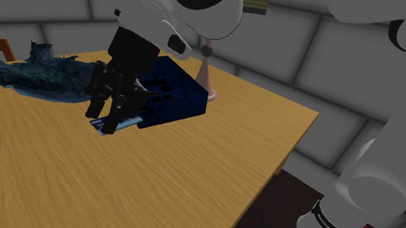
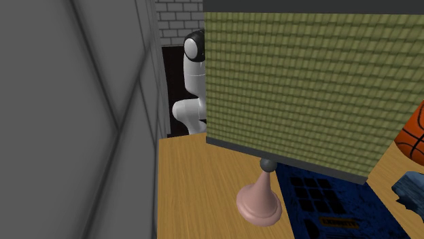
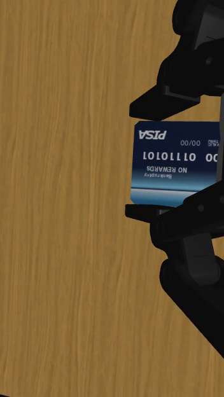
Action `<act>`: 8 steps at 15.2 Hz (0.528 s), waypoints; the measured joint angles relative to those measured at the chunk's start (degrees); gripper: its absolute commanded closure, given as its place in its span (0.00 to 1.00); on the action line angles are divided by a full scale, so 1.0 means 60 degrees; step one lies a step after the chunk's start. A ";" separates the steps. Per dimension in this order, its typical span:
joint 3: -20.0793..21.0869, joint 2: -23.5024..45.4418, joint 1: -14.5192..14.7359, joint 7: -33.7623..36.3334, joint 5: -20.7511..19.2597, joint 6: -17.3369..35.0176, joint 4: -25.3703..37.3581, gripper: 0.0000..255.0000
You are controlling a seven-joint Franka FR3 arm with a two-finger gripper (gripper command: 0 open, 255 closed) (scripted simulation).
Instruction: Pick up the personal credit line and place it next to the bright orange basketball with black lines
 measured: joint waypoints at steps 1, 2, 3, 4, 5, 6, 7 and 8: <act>0.0009 0.0011 0.0009 -0.0047 0.0024 0.0101 -0.0099 1.00; 0.0022 0.0028 0.0021 -0.0095 0.0046 0.0213 -0.0200 1.00; 0.0037 0.0017 0.0037 -0.0166 0.0101 0.0355 -0.0362 1.00; 0.0044 0.0054 0.0043 -0.0222 0.0113 0.0458 -0.0445 1.00; 0.0053 0.0134 0.0050 -0.0247 0.0084 0.0545 -0.0467 1.00; 0.0050 0.0129 0.0048 -0.0321 0.0129 0.0631 -0.0575 1.00; 0.0059 0.0131 0.0057 -0.0385 0.0173 0.0738 -0.0692 1.00; 0.0068 0.0171 0.0066 -0.0447 0.0191 0.0858 -0.0789 1.00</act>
